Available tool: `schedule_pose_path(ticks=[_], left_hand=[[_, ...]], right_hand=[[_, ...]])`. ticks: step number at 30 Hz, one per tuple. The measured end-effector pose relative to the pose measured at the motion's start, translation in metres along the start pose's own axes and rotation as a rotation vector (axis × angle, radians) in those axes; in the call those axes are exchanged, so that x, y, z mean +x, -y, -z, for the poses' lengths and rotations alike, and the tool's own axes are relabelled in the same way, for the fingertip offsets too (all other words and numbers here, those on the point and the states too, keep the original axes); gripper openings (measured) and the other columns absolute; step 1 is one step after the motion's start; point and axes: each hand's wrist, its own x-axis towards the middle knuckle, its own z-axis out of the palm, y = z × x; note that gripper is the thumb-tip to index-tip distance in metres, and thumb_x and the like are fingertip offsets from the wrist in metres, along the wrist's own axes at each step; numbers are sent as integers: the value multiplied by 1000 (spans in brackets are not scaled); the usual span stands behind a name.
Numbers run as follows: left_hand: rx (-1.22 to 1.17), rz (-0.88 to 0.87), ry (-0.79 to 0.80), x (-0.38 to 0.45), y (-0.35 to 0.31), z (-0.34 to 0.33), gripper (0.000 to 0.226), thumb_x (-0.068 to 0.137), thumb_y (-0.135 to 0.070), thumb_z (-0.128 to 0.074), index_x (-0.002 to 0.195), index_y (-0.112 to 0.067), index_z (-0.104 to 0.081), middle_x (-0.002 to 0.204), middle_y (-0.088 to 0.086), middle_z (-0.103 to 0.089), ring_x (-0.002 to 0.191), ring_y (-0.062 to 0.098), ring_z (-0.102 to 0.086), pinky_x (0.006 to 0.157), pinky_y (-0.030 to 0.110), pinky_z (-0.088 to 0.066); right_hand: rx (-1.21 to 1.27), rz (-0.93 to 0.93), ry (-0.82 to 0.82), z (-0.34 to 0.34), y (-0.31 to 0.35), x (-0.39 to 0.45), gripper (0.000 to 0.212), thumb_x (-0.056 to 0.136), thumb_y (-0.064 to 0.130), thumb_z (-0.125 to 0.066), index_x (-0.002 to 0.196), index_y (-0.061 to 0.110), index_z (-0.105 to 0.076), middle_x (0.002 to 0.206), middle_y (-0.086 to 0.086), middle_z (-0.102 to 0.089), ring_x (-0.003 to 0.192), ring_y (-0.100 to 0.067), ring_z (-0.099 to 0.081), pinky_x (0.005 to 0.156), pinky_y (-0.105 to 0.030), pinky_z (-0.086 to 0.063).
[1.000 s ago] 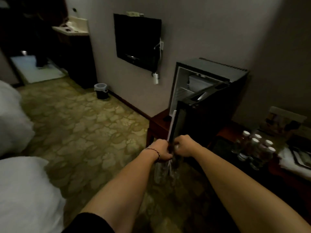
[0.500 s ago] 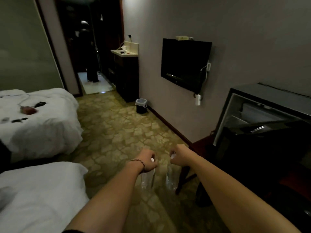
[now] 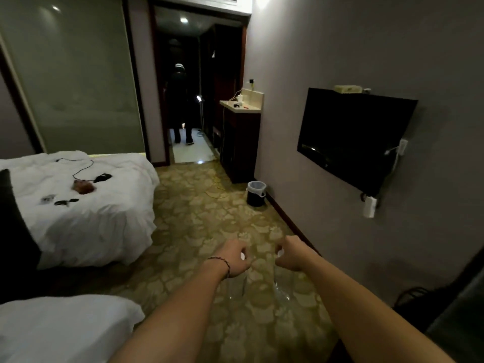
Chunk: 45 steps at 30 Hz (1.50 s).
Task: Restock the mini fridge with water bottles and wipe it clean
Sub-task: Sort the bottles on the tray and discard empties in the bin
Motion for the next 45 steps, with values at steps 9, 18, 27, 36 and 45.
schedule_pose_path(ticks=[9, 18, 27, 36, 45], left_hand=[[-12, 74, 26, 198, 101, 28, 17, 83, -25, -66, 93, -12, -71, 109, 9, -65, 100, 24, -60, 78, 27, -48], [0, 11, 33, 427, 170, 68, 19, 77, -33, -65, 88, -18, -66, 100, 6, -65, 93, 24, -61, 80, 34, -53], [-9, 12, 81, 675, 234, 53, 12, 80, -30, -67, 89, -22, -65, 106, 3, -63, 99, 22, -58, 81, 30, -49], [-11, 50, 54, 927, 278, 81, 16, 79, -31, -65, 89, -18, -66, 102, 5, -65, 97, 23, -59, 83, 34, -50], [26, 0, 82, 1184, 325, 91, 13, 83, -29, -64, 92, -20, -63, 109, 5, -58, 100, 24, -57, 82, 33, -48]], right_hand=[[-5, 11, 54, 17, 18, 216, 24, 85, 17, -59, 104, 7, -69, 104, -9, -63, 81, -19, -54, 63, -26, -44], [53, -74, 4, 68, 12, 443, 23, 82, 18, -59, 99, 7, -71, 101, -12, -66, 91, -27, -64, 75, -38, -56], [42, -88, 49, 90, -43, 708, 20, 80, 20, -61, 96, 12, -71, 100, -8, -64, 89, -25, -63, 76, -39, -57], [43, -103, 78, 157, -98, 958, 19, 83, 20, -61, 98, 12, -69, 101, -7, -63, 91, -23, -61, 77, -32, -55], [53, -131, 79, 212, -154, 1194, 20, 86, 18, -63, 104, 15, -71, 103, -8, -64, 84, -21, -59, 63, -23, -47]])
